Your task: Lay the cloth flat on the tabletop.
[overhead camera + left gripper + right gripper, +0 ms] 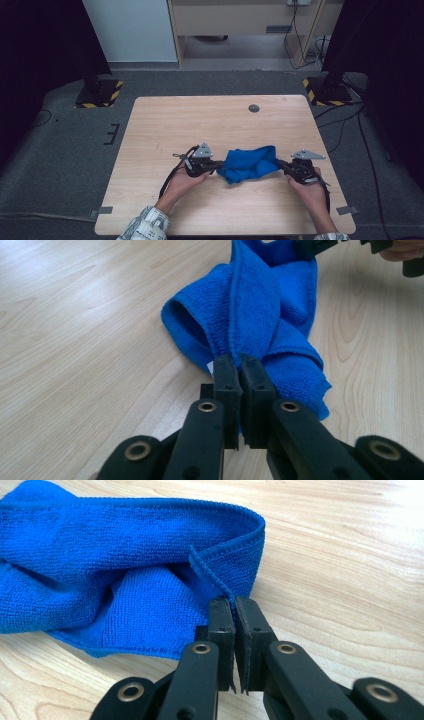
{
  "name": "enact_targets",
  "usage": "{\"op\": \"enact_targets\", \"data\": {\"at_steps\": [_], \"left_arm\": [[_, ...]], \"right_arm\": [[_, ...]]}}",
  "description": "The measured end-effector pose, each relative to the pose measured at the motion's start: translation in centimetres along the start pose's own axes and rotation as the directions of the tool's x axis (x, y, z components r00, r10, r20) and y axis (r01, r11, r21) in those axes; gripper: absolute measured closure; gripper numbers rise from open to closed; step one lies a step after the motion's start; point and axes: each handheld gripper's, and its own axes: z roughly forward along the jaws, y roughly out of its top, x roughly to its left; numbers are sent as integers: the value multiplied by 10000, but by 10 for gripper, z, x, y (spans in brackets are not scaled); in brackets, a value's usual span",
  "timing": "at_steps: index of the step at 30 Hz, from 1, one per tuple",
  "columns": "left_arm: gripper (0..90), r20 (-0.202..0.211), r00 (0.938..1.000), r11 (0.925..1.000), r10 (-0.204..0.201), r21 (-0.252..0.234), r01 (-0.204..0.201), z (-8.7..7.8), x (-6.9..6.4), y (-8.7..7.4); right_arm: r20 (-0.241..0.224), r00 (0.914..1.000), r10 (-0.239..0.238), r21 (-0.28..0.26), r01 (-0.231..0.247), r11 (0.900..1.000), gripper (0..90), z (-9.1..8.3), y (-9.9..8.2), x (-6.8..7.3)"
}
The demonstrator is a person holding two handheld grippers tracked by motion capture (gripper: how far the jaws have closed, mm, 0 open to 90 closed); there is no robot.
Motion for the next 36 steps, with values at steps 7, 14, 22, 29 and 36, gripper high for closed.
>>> {"op": "enact_targets", "data": {"at_steps": [7,14,22,29,36], "left_arm": [[885,-597,9963,9965,-613,-613,577,-14,10,1],[886,-974,9900,9903,-1024,-1041,922,-24,19,0],[885,-969,9905,9919,-971,-912,883,-20,17,0],[885,-1003,9895,9907,-1038,-989,939,-23,19,0],[885,-1005,9880,9890,-1172,-1018,1069,-25,21,-1]], "right_arm": [[10,9994,346,-428,-346,9985,835,-3,1,-5],[83,9964,848,-251,-846,9961,831,-1,-3,-14],[-214,9973,699,-298,-706,9971,602,0,-3,-14],[-145,9999,48,-563,-56,9984,412,5,0,-6],[97,9999,102,-352,-99,9993,765,13,5,-10]]}}
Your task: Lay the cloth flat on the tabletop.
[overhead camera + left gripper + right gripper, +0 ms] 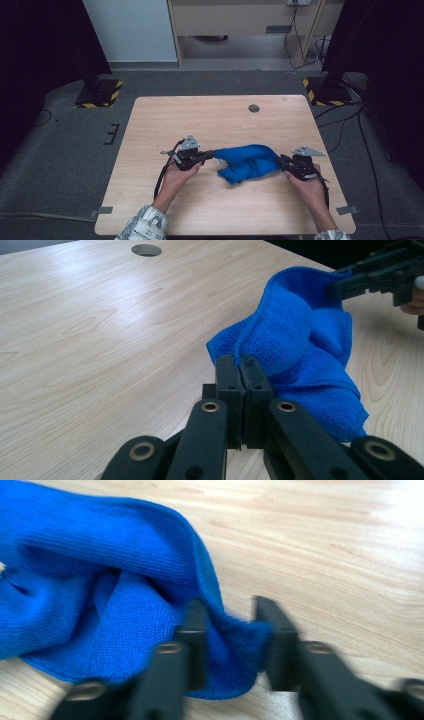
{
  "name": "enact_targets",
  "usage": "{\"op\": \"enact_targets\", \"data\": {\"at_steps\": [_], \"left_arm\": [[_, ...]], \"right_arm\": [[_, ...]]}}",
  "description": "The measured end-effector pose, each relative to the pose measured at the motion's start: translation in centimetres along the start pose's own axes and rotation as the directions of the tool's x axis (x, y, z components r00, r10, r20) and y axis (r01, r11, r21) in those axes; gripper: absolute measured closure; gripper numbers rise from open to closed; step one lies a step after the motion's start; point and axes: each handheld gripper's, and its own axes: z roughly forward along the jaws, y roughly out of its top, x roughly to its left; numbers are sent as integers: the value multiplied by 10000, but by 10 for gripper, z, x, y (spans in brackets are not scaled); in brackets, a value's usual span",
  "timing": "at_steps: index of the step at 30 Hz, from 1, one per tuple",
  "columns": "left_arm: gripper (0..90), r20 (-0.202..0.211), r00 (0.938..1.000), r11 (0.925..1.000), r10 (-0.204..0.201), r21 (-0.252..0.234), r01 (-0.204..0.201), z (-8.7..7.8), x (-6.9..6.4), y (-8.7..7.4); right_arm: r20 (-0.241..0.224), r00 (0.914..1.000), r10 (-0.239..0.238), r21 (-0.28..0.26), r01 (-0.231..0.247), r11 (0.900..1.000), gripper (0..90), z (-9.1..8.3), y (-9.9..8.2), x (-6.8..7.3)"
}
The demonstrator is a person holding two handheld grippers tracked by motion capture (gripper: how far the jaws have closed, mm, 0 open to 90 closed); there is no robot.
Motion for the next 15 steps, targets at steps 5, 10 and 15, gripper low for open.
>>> {"op": "enact_targets", "data": {"at_steps": [5,10,15], "left_arm": [[885,-158,9998,9999,-120,-85,119,-8,2,-3],[885,-548,9970,9982,-545,-282,530,-26,11,-10],[885,-963,9907,9947,-961,-446,921,-49,20,-20]], "right_arm": [[-203,9998,14,157,-11,9999,842,14,7,4],[-855,9960,-254,289,280,9992,846,30,18,22],[-1701,9840,-530,165,566,9983,845,41,29,43]]}}
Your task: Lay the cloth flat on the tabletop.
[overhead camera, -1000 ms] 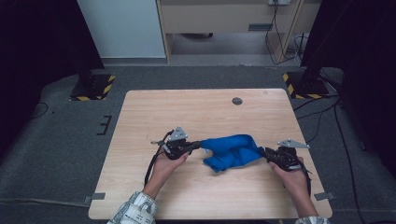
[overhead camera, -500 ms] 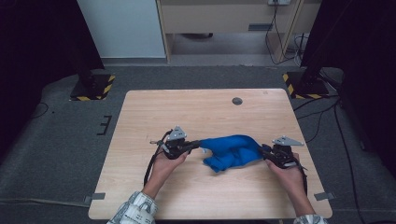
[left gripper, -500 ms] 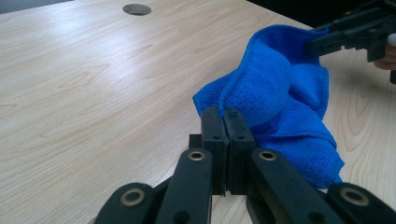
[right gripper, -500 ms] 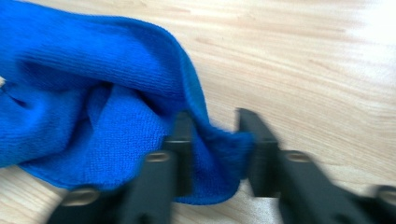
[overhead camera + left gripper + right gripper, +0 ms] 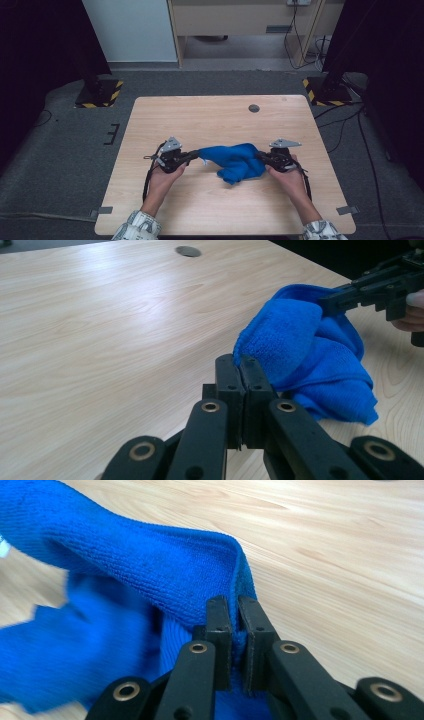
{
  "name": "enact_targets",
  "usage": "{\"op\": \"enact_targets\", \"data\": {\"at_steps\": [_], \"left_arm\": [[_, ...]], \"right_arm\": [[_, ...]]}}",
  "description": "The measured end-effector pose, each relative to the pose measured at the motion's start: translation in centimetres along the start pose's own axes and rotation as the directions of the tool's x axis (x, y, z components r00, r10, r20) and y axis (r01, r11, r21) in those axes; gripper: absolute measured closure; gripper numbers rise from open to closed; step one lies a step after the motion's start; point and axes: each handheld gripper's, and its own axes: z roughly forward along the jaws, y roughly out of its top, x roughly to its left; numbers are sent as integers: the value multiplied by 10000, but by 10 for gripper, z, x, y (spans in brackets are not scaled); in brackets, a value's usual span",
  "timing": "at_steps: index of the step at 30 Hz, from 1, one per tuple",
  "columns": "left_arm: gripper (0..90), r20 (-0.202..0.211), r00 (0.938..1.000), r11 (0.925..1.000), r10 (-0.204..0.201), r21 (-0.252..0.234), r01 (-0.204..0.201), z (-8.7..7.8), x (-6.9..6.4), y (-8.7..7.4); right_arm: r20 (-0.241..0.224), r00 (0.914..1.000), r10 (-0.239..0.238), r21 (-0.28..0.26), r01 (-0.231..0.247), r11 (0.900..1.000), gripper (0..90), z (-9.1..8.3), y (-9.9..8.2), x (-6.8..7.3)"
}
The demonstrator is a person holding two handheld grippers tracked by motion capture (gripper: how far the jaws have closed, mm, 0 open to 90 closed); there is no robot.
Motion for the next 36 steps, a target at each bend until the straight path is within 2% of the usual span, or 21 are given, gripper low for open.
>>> {"op": "enact_targets", "data": {"at_steps": [2,5,9,11,12,14,17,20,23,28,32,36], "left_arm": [[885,-184,9997,9999,-147,-33,146,-8,6,-3],[885,-280,9988,9991,-400,-109,398,-14,14,-6],[884,-301,9984,9989,-472,9,473,-7,16,-7],[882,-390,9984,9988,-417,254,427,-1,15,-9],[881,-401,9983,9986,-418,320,431,2,15,-9],[877,-463,9972,9976,-589,342,605,9,14,-10],[873,-421,9953,9960,-875,165,882,21,13,-9],[875,-441,9968,9969,-666,385,683,32,8,-10],[870,-392,9976,9971,-562,485,581,35,7,-10],[842,-280,9990,9980,-351,514,365,37,7,-8],[842,-393,9991,9977,-159,658,185,35,7,-8],[825,-333,9992,9983,-239,515,256,34,8,-8]], "right_arm": [[-402,9991,93,-94,-97,9999,843,5,4,6],[-448,9989,-121,-80,118,9999,840,8,8,11],[-24,9999,-159,-149,159,9998,836,0,7,8],[171,9998,-54,-170,57,9998,838,-5,5,2],[248,9996,150,-169,-145,9998,839,-9,3,-2],[438,9989,167,-107,-162,9998,839,-14,0,-9],[625,9968,505,-132,-497,9987,840,-21,-4,-18],[678,9956,644,-117,-637,9979,841,-26,-9,-23],[691,9959,583,31,-587,9983,839,-28,-12,-22],[691,9965,469,67,-474,9989,839,-30,-15,-22],[721,9961,511,101,-519,9986,839,-30,-16,-22],[749,9957,541,130,-552,9984,839,-30,-16,-22]]}}
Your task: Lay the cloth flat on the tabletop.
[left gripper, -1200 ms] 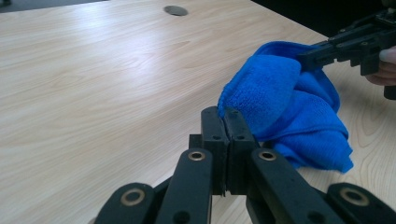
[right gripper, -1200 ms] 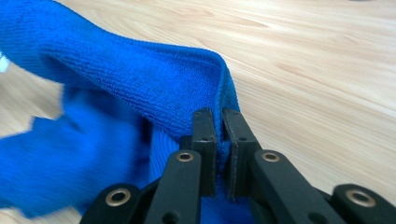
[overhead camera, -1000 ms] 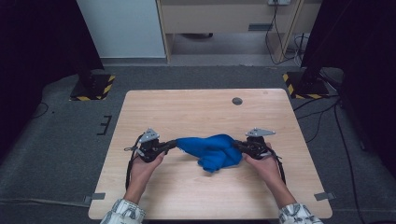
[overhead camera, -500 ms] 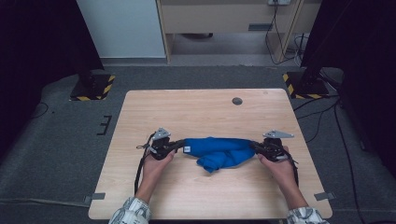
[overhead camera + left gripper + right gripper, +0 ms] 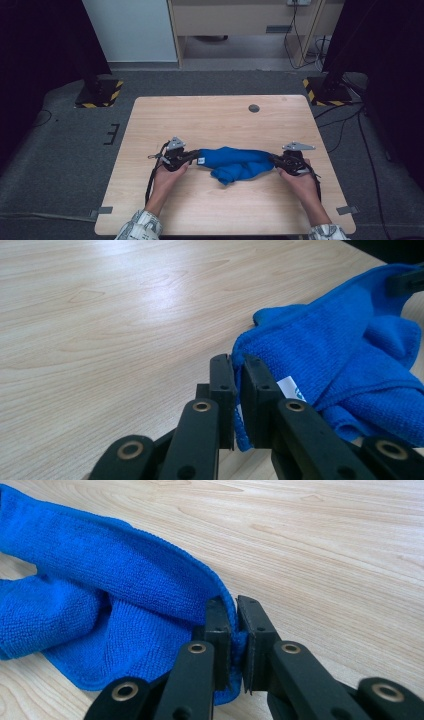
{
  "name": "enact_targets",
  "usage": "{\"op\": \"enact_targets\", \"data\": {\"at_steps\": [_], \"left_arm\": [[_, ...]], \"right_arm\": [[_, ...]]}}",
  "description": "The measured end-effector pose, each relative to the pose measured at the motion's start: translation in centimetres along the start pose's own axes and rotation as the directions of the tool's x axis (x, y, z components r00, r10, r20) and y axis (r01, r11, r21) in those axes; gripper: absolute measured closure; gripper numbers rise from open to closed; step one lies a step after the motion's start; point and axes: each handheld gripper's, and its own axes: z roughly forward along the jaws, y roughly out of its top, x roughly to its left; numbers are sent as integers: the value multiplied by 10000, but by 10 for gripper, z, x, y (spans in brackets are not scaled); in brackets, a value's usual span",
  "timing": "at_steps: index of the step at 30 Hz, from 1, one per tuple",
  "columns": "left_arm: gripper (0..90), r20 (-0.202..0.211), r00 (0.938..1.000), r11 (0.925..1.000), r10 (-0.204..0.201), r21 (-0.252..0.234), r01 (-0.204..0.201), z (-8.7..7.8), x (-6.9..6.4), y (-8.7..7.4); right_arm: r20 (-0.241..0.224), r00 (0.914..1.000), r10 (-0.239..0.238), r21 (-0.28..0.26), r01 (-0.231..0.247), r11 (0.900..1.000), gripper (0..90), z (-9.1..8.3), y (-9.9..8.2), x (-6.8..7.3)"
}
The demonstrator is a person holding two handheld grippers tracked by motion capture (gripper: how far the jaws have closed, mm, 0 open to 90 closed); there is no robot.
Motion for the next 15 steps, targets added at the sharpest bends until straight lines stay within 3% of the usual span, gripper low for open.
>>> {"op": "enact_targets", "data": {"at_steps": [6,10,15], "left_arm": [[684,50,9996,9990,272,-355,-270,0,-1,2],[664,-40,9998,9994,179,-285,-180,2,1,3],[522,-222,9993,9991,-286,-332,279,8,7,8]], "right_arm": [[-53,10000,-9,-126,8,9999,838,-1,1,0],[-52,10000,15,-94,-16,10000,835,-1,1,0],[-56,10000,8,-41,-8,10000,825,-1,1,1]]}}
